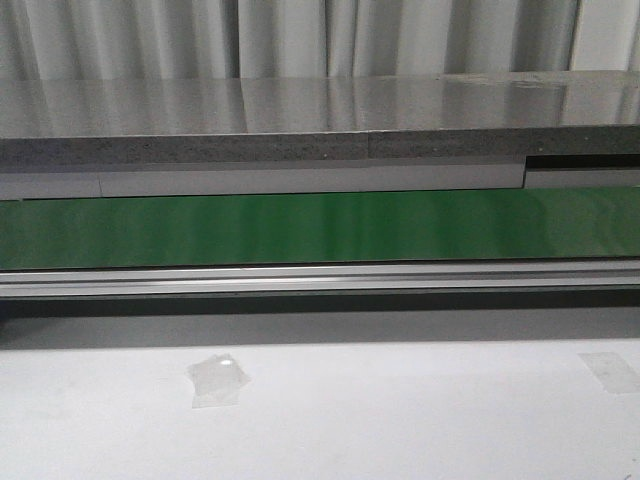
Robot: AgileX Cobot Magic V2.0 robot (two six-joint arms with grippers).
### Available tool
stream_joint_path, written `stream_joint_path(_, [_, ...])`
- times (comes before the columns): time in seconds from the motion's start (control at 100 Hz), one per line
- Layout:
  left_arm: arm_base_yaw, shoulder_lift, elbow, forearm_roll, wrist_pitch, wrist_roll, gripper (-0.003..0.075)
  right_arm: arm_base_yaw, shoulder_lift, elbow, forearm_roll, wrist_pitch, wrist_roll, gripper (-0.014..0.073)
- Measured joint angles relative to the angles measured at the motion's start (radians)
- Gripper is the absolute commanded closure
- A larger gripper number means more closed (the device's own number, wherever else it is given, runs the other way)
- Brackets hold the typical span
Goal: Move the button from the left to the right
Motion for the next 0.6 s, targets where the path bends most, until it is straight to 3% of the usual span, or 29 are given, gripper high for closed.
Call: stream_joint_path(0.6, [0.000,0.000,-0.002,-0.002,-0.004,0.000,0.0740,0.000,0.000,0.000,0.000,0.000,0.000,0.0662])
